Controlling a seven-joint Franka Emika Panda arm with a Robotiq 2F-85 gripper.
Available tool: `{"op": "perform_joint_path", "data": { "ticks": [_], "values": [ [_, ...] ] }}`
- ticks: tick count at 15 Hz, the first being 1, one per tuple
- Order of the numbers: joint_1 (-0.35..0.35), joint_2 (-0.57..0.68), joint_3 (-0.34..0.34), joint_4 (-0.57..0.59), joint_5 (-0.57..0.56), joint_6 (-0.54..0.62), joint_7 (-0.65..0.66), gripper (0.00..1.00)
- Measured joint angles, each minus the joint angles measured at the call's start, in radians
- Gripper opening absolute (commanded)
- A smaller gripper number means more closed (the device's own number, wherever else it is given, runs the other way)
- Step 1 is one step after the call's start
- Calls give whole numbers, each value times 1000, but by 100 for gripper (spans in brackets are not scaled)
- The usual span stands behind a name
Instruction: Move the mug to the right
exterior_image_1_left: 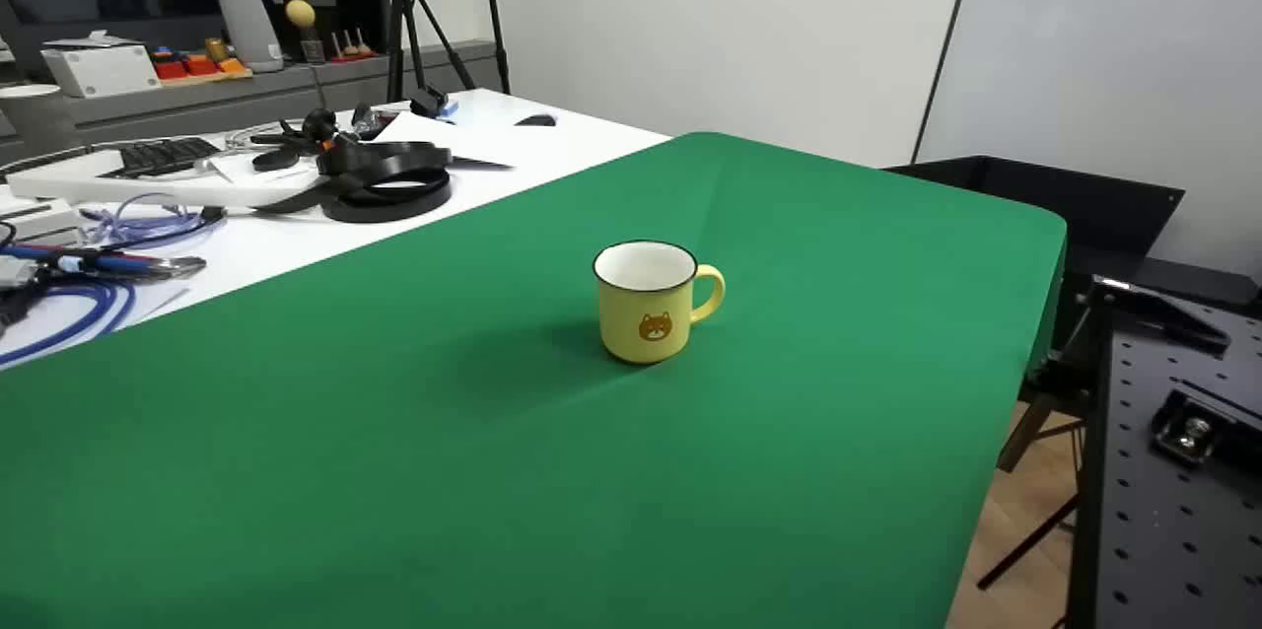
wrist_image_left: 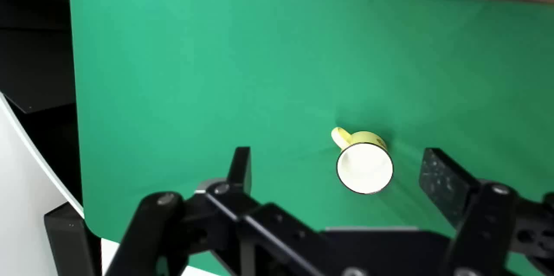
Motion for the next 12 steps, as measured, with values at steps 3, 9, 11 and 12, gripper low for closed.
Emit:
{"op": "perform_joint_path", "data": {
  "ticks": [3, 9, 11, 12],
  "values": [
    [0, -1, 0, 0, 0, 2, 0, 100],
    [0, -1, 0, 0, 0, 2, 0, 100],
    [0, -1, 0, 0, 0, 2, 0, 100],
    [2, 0, -2, -1, -1, 8, -2, 100]
  ]
}}
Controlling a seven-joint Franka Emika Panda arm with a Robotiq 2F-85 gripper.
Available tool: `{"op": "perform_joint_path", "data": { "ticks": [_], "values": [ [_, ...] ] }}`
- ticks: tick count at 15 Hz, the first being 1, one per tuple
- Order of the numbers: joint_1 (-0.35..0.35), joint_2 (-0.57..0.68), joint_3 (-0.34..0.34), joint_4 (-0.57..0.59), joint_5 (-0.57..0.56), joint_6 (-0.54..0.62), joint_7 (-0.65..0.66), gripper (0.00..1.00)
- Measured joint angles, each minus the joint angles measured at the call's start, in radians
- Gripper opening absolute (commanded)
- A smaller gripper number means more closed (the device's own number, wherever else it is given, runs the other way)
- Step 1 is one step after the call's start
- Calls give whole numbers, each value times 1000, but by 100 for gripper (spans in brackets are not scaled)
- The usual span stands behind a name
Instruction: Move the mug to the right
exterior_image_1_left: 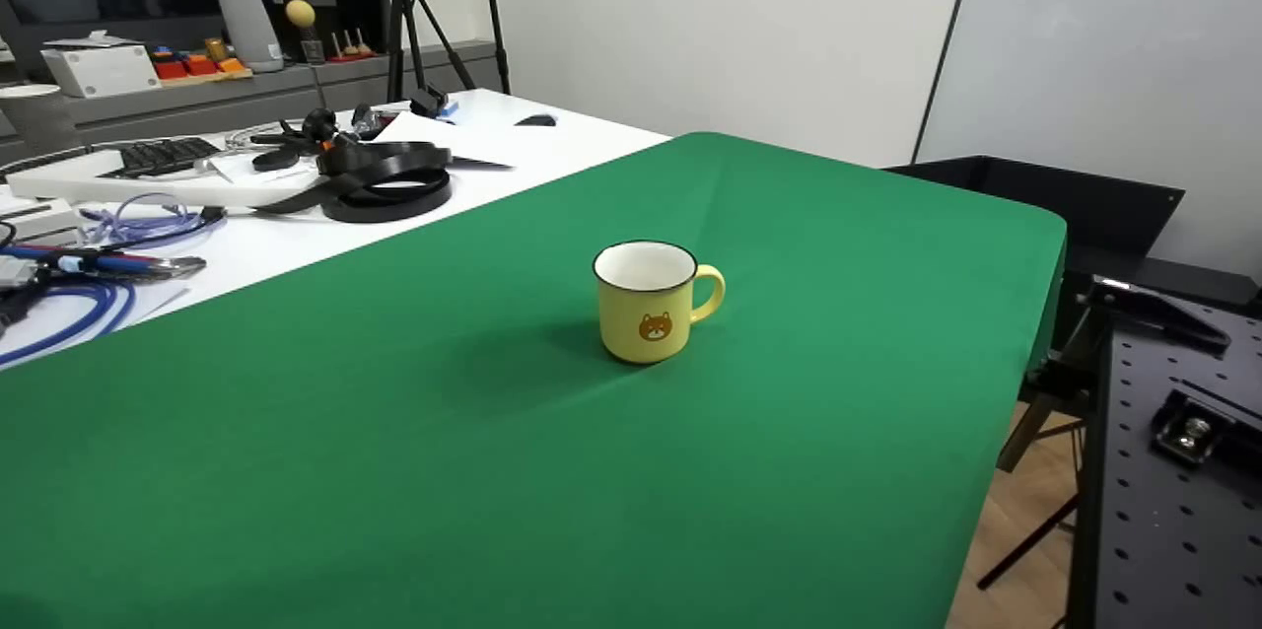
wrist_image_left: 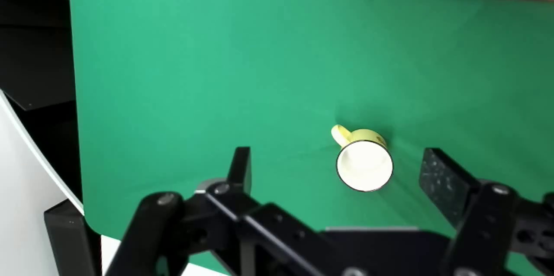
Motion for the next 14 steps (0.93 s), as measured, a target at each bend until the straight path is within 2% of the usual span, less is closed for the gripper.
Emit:
{"op": "perform_joint_path", "data": {
  "ticks": [2, 4, 9, 14],
  "values": [
    [1, 18, -6, -2, -16, 56, 4, 100],
    [-1, 71, -20, -6, -40, 178, 5, 100],
    [-27, 313, -56, -7, -97, 484, 5, 100],
    [-31, 531, -62, 6, -141, 605, 13, 100]
  ]
}}
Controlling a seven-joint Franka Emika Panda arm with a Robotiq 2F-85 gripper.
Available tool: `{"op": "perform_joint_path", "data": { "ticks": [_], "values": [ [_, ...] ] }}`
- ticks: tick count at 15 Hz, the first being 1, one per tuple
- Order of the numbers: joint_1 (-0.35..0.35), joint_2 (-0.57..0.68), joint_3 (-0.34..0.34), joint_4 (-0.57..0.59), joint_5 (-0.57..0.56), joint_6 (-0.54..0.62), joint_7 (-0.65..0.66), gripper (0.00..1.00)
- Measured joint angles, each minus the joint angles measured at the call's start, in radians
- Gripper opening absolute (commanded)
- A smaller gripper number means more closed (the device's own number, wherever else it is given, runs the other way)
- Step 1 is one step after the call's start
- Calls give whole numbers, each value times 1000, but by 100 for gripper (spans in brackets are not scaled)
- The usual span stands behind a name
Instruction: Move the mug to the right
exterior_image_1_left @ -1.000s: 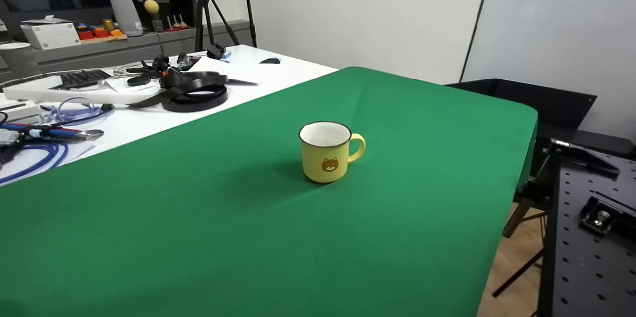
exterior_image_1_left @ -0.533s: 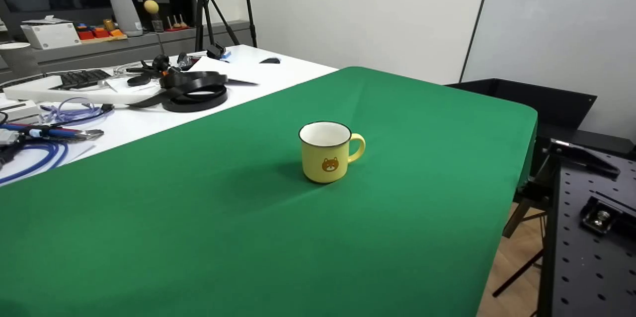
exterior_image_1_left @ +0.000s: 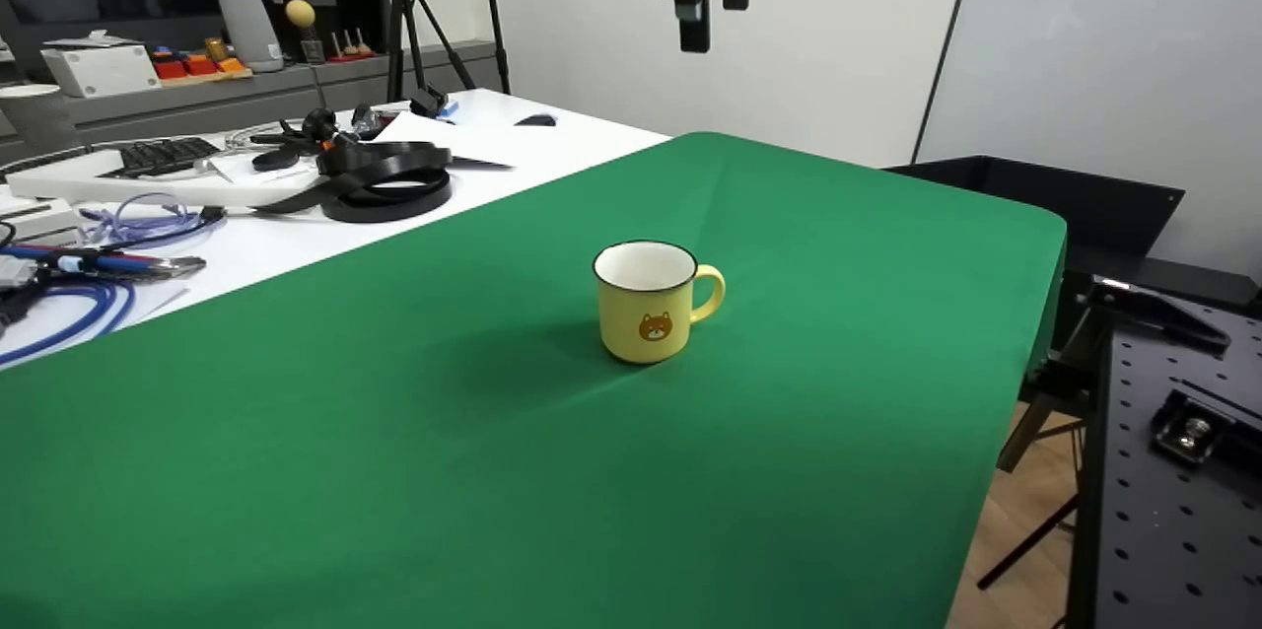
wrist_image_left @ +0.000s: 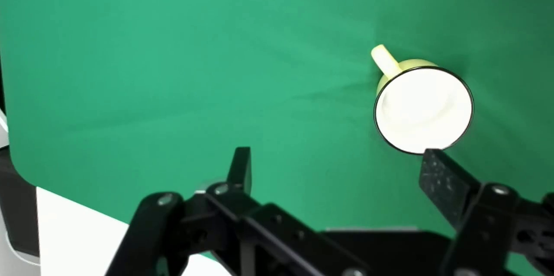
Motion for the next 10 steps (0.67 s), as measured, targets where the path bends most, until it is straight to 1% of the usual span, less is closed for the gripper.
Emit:
{"op": "perform_joint_path", "data": {
  "ticks": [7, 10],
  "values": [
    [10, 40, -1, 10, -5, 11, -14, 100],
    [30, 112, 0, 13, 32, 68, -73, 100]
  ]
}}
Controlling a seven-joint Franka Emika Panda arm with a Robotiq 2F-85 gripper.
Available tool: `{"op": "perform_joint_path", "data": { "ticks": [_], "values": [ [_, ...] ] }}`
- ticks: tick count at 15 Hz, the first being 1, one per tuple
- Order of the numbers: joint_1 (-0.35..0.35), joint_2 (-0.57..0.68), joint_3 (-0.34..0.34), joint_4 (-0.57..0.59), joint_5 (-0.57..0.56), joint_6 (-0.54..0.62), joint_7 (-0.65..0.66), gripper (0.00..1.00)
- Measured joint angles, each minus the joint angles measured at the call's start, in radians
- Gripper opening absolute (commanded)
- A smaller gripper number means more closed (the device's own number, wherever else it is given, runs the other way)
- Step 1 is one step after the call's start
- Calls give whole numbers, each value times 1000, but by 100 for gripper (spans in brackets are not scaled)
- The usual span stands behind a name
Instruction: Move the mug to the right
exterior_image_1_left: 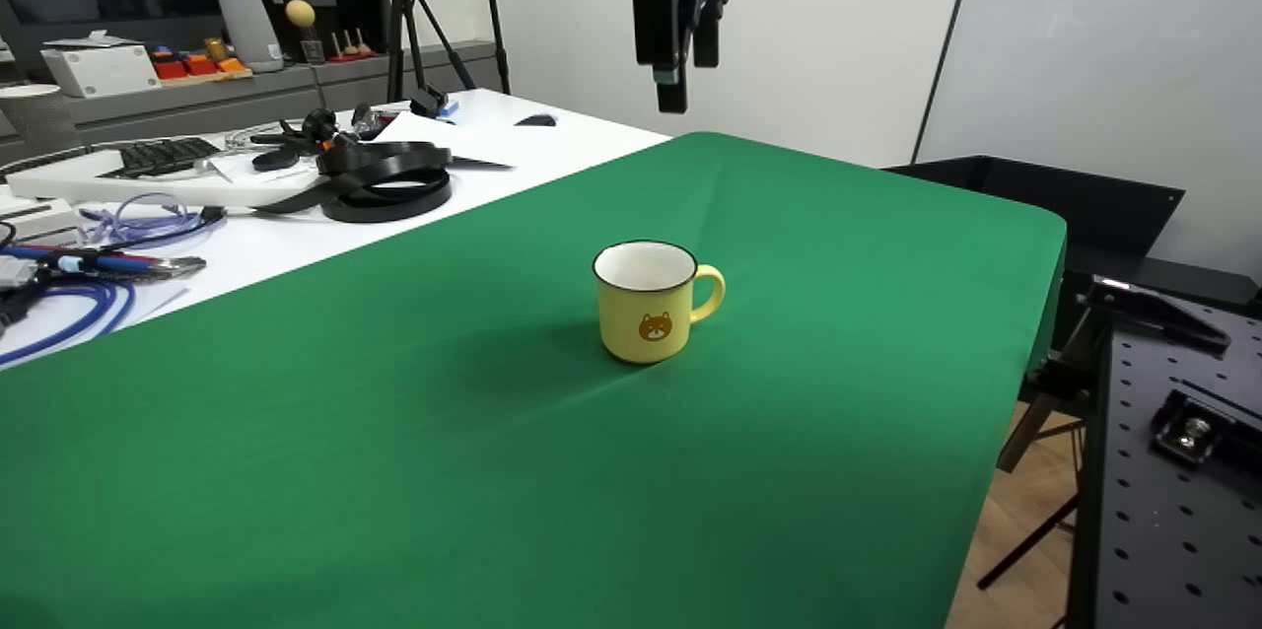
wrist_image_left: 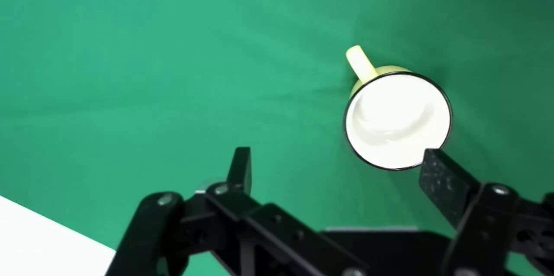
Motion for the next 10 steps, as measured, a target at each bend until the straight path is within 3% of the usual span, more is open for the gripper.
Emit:
{"op": "perform_joint_path", "data": {
  "ticks": [6, 10],
  "values": [
    [19, 212, 1, 52, 35, 139, -117, 100],
    [15, 317, 1, 106, 51, 167, -187, 100]
  ]
}}
